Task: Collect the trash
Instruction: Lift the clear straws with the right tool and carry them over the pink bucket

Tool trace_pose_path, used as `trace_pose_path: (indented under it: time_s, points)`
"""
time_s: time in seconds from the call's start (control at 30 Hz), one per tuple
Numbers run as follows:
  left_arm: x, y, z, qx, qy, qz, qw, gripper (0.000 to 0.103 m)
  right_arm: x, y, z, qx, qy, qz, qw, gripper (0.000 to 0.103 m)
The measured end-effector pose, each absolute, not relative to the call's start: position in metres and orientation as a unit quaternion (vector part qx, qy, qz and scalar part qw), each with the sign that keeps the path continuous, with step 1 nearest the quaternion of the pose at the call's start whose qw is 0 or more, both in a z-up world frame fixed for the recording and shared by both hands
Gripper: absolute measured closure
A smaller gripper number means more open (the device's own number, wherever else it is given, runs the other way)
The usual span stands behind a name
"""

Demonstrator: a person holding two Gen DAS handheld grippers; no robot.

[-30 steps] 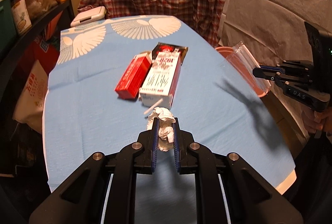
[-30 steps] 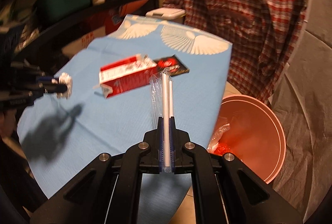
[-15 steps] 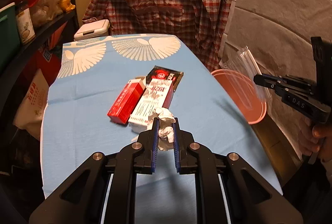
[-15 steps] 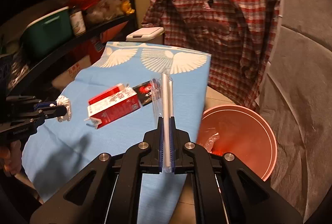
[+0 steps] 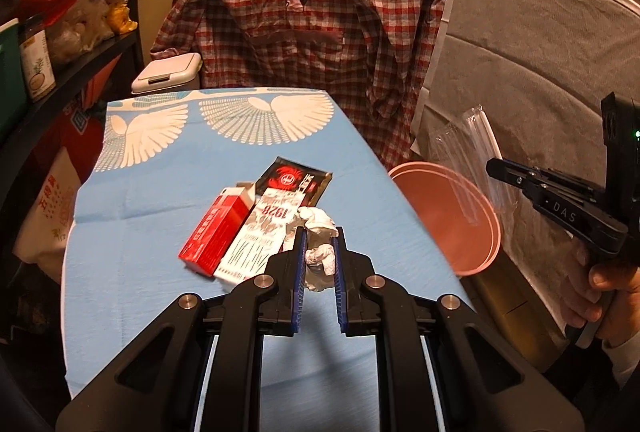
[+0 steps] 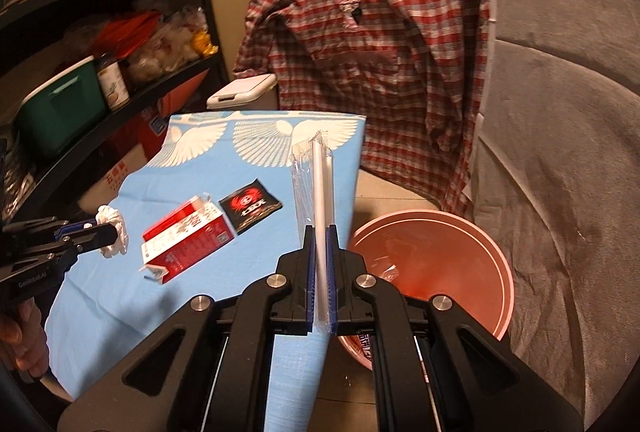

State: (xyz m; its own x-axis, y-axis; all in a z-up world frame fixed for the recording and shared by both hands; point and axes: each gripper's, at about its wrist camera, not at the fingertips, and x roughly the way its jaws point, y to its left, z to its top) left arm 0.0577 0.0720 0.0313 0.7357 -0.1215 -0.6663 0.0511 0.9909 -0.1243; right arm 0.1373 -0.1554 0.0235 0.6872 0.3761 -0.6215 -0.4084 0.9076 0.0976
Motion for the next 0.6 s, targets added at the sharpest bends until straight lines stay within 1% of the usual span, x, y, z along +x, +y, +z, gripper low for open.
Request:
trace_pose_path:
  time_s: [0.6]
  points:
    - [0.1, 0.039, 0.04, -0.075, 0.339, -0.078, 0.935, 0.09, 0.154, -0.187, 0.027, 0.0, 0.323, 0.156, 0.933, 0.097]
